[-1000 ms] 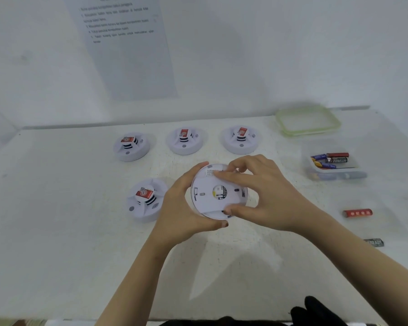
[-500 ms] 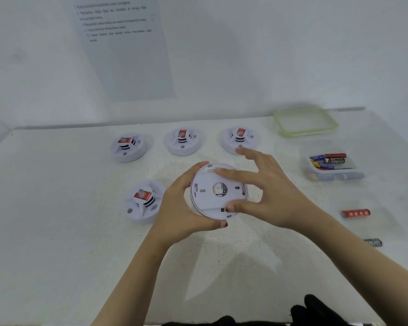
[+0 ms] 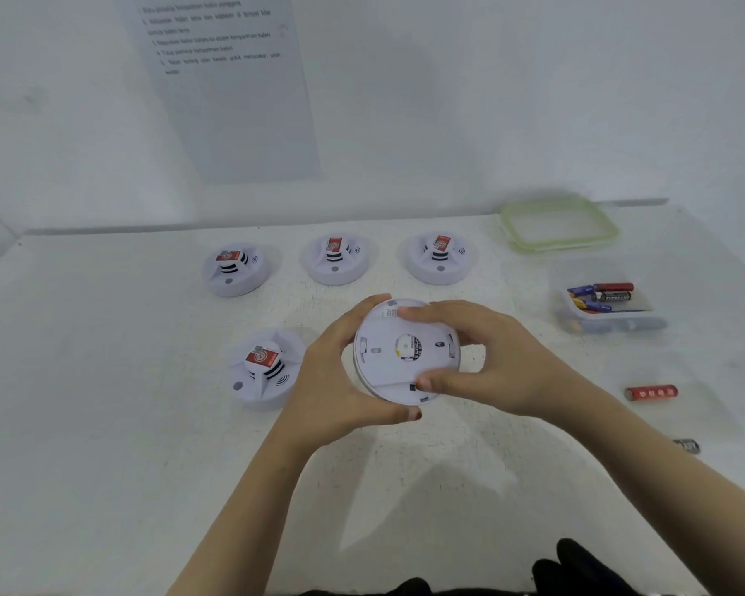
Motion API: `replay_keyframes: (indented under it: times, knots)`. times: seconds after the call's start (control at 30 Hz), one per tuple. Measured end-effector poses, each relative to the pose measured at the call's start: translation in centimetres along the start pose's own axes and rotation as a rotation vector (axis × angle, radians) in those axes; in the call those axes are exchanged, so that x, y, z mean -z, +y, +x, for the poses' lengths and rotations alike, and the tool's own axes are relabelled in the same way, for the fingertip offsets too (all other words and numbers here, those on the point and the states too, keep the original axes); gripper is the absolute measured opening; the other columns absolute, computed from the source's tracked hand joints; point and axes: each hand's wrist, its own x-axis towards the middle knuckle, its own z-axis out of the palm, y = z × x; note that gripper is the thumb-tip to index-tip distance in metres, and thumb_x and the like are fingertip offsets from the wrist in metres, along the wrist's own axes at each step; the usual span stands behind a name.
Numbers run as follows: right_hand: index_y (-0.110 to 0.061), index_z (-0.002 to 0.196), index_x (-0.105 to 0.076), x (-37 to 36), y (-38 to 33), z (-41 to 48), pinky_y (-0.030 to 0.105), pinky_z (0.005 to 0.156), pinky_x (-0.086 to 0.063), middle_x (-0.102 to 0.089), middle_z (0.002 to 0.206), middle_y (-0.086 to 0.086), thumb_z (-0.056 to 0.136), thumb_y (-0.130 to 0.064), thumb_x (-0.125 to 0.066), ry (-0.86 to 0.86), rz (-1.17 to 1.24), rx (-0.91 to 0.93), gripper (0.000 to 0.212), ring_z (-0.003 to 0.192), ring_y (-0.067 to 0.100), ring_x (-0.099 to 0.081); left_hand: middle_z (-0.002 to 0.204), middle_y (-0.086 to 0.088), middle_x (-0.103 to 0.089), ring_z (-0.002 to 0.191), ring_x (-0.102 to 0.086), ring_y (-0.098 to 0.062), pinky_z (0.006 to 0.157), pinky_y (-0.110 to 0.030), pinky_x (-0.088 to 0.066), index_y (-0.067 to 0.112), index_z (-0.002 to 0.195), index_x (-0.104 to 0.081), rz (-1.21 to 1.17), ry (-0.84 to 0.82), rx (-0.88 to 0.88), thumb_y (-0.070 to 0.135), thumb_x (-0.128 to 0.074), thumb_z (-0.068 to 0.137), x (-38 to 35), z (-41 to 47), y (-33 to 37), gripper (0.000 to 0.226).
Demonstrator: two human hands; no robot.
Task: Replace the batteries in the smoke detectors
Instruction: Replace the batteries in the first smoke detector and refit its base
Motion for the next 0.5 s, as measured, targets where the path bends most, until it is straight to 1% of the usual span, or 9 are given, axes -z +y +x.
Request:
replay_keyframes:
  times: [0.07, 0.13, 0.17, 0.23, 0.3, 0.33, 0.37, 0.43, 0.5]
  knots:
    - [-0.049, 0.123, -0.050, -0.2, 0.1, -0.1, 0.022, 0.099, -0.040, -0.049, 0.131, -0.018, 0.070, -0.040, -0.075, -0.004, -0.020, 0.015, 0.060, 0.124, -0.005, -0.040, 0.125, 0.010, -0.060, 0.115, -0.057, -0.005, 0.080, -0.016, -0.051, 0.028, 0.133, -0.050, 0.015, -0.002, 0.000, 0.011, -0.092, 0.045, 0.1, 0.1, -0.1, 0.099]
    - [-0.054, 0.125, -0.047, -0.2, 0.1, -0.1, 0.019, 0.102, -0.032, -0.036, 0.143, -0.015, 0.069, -0.050, -0.074, -0.003, -0.052, 0.023, 0.063, 0.133, -0.009, -0.027, 0.124, 0.010, -0.060, 0.114, -0.057, -0.004, 0.080, -0.015, -0.051, 0.026, 0.134, -0.049, 0.022, 0.002, -0.002, 0.012, -0.091, 0.045, 0.1, 0.1, 0.0, 0.100]
    - [-0.056, 0.124, -0.047, -0.2, 0.1, -0.2, 0.019, 0.101, -0.031, -0.031, 0.147, -0.016, 0.067, -0.056, -0.072, 0.019, -0.065, 0.031, 0.063, 0.133, -0.007, -0.027, 0.124, 0.010, -0.060, 0.113, -0.057, -0.003, 0.080, -0.015, -0.052, 0.027, 0.134, -0.049, 0.030, 0.004, -0.003, 0.013, -0.091, 0.045, 0.1, 0.1, 0.1, 0.100]
    - [-0.053, 0.122, -0.052, -0.3, -0.1, -0.2, 0.022, 0.101, -0.035, -0.028, 0.147, -0.019, 0.064, -0.062, -0.067, 0.076, -0.088, 0.047, 0.061, 0.130, 0.001, -0.036, 0.123, 0.012, -0.060, 0.112, -0.057, -0.002, 0.080, -0.016, -0.052, 0.029, 0.133, -0.049, 0.052, 0.007, -0.010, 0.017, -0.091, 0.044, 0.1, 0.2, 0.3, 0.100]
    - [-0.046, 0.120, -0.058, -0.3, -0.3, 0.0, 0.026, 0.099, -0.040, -0.035, 0.142, -0.020, 0.062, -0.061, -0.068, 0.115, -0.108, 0.058, 0.060, 0.126, 0.004, -0.043, 0.122, 0.013, -0.061, 0.112, -0.058, -0.002, 0.081, -0.016, -0.053, 0.032, 0.133, -0.049, 0.063, 0.012, -0.020, 0.022, -0.091, 0.042, 0.1, 0.2, 0.5, 0.100]
    - [-0.043, 0.119, -0.060, -0.2, -0.5, 0.1, 0.027, 0.099, -0.041, -0.041, 0.138, -0.020, 0.062, -0.060, -0.068, 0.124, -0.107, 0.060, 0.060, 0.124, 0.003, -0.045, 0.121, 0.013, -0.061, 0.112, -0.058, -0.003, 0.081, -0.018, -0.053, 0.032, 0.132, -0.049, 0.059, 0.011, -0.022, 0.026, -0.090, 0.041, 0.1, 0.2, 0.6, 0.100]
    - [-0.039, 0.118, -0.062, -0.2, -0.6, 0.2, 0.025, 0.098, -0.043, -0.048, 0.133, -0.019, 0.062, -0.059, -0.069, 0.131, -0.093, 0.065, 0.060, 0.121, 0.000, -0.047, 0.122, 0.012, -0.061, 0.112, -0.059, -0.005, 0.082, -0.020, -0.054, 0.031, 0.132, -0.050, 0.049, 0.010, -0.024, 0.028, -0.089, 0.040, 0.2, 0.2, 0.7, 0.100]
    - [-0.033, 0.117, -0.064, -0.3, -0.6, 0.3, 0.017, 0.090, -0.045, -0.058, 0.122, -0.018, 0.062, -0.053, -0.072, 0.144, -0.044, 0.086, 0.058, 0.114, -0.002, -0.052, 0.123, 0.009, -0.062, 0.113, -0.059, -0.008, 0.083, -0.023, -0.055, 0.029, 0.132, -0.051, 0.040, 0.011, -0.034, 0.029, -0.088, 0.041, 0.3, 0.3, 0.8, 0.099]
    - [-0.029, 0.117, -0.065, -0.5, -0.6, 0.1, 0.015, 0.084, -0.046, -0.061, 0.118, -0.014, 0.064, -0.050, -0.074, 0.159, -0.029, 0.108, 0.058, 0.110, 0.000, -0.055, 0.124, 0.008, -0.061, 0.115, -0.059, -0.009, 0.085, -0.025, -0.055, 0.028, 0.133, -0.051, 0.053, 0.011, -0.051, 0.032, -0.088, 0.041, 0.3, 0.3, 0.9, 0.099]
